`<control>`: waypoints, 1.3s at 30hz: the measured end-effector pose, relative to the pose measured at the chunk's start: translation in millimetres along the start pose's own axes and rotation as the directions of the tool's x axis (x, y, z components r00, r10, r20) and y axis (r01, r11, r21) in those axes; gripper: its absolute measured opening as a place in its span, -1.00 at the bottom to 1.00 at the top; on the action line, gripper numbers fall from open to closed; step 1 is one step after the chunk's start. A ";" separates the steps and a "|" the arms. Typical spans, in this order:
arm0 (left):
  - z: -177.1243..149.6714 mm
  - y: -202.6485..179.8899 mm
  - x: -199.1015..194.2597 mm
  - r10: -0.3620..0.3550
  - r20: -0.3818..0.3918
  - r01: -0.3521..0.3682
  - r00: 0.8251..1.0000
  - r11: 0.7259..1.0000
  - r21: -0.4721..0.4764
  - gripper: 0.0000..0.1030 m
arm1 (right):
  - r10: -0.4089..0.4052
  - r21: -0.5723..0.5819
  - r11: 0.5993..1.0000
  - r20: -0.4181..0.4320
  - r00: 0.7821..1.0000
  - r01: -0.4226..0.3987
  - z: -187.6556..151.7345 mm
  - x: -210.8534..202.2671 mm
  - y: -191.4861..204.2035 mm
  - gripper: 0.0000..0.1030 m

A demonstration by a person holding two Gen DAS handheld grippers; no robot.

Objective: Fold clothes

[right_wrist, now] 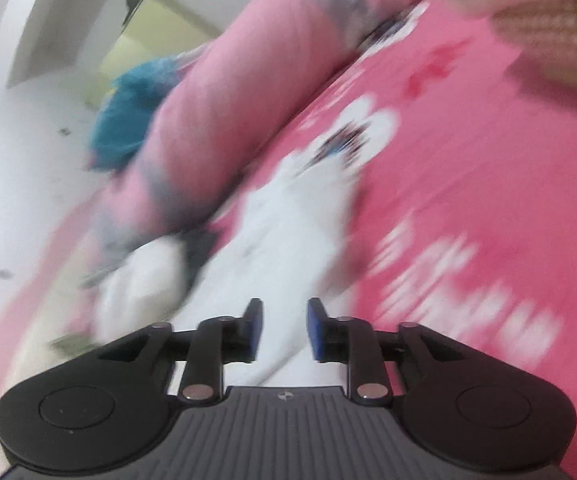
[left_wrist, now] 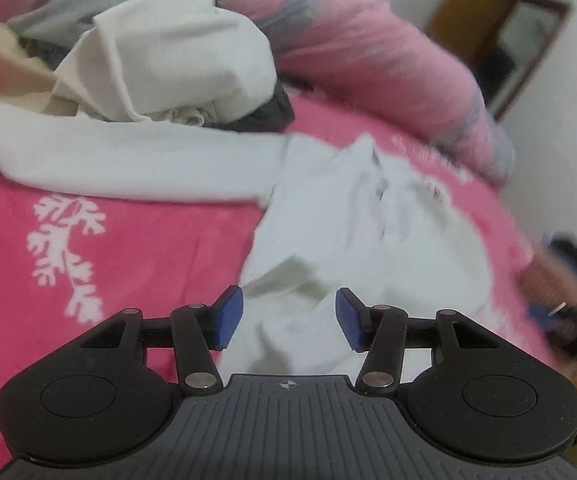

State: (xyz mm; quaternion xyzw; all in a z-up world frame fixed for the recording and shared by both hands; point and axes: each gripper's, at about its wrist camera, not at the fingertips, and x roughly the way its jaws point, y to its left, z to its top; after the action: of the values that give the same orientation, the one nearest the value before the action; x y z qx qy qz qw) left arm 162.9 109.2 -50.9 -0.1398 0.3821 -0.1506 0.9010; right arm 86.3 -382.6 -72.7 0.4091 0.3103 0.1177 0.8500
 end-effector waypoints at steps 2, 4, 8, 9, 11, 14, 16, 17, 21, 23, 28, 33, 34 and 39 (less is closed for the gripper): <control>-3.2 -2.3 4.1 0.005 0.026 -0.007 1.000 0.998 0.066 0.00 | 0.066 0.037 0.997 -0.083 0.994 -0.063 -22.7 -1.8 32.2 -0.37; -7.1 -3.4 7.3 0.009 0.058 -0.016 0.998 0.992 0.126 0.02 | 0.087 0.080 0.994 -0.160 0.983 -0.075 -46.5 11.3 55.4 -0.34; -12.2 -4.3 22.2 0.041 0.072 -0.057 0.997 0.972 0.228 0.07 | 0.080 0.127 0.991 -0.267 0.960 -0.047 -85.8 55.7 79.2 -0.33; -13.3 -4.5 26.4 0.051 0.073 -0.068 0.996 0.965 0.253 0.07 | 0.074 0.146 0.989 -0.282 0.957 -0.033 -93.8 66.2 80.0 -0.33; -15.5 -4.7 34.9 0.070 0.075 -0.090 0.995 0.949 0.301 0.05 | 0.043 0.163 0.987 -0.287 0.957 0.004 -102.8 74.5 78.1 -0.33; -18.8 -5.2 47.0 0.096 0.080 -0.119 0.992 0.922 0.368 -0.25 | -0.037 0.155 0.985 -0.253 0.967 0.078 -103.9 63.9 70.0 -0.33; -21.4 -6.1 50.4 0.089 0.079 -0.113 0.993 0.920 0.376 -0.64 | -0.090 0.152 0.980 -0.229 0.969 0.127 -104.7 56.8 64.6 -0.33; -22.4 -6.4 49.7 0.084 0.079 -0.108 0.993 0.920 0.376 -0.98 | -0.117 0.151 0.977 -0.217 0.969 0.152 -105.0 53.3 61.9 -0.33; -21.0 -6.8 15.2 0.036 0.093 -0.065 0.995 0.942 0.328 -1.00 | -0.199 0.162 0.961 -0.163 0.966 0.226 -101.7 30.0 46.9 -0.33; -20.3 -7.0 -2.0 0.012 0.102 -0.042 0.995 0.952 0.304 -1.00 | -0.220 0.179 0.953 -0.136 0.966 0.242 -99.8 14.4 38.4 -0.33; -18.6 -7.5 -45.0 -0.047 0.125 0.015 0.991 0.969 0.245 -1.00 | -0.229 0.200 0.948 -0.104 0.968 0.246 -99.0 -3.4 29.1 -0.33; -23.6 5.1 -49.9 -0.049 0.067 0.038 0.997 0.988 0.152 -1.00 | -0.211 0.178 0.957 -0.111 0.971 0.228 -101.6 1.5 33.3 -0.33; -27.8 9.9 -43.8 -0.034 0.045 0.028 0.998 0.989 0.145 -1.00 | -0.205 0.163 0.961 -0.117 0.972 0.222 -103.1 4.4 36.7 -0.33; -48.0 32.9 -19.0 0.013 -0.036 -0.009 0.999 0.994 0.110 -1.00 | -0.173 -0.002 0.985 -0.157 0.972 0.175 -115.7 26.0 71.8 -0.33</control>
State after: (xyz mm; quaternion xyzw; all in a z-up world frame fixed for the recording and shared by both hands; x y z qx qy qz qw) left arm 120.6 139.9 -82.8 -0.0851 0.3906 -0.1691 0.9009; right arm 38.3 -253.0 -83.3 0.3748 0.4116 0.0725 0.8276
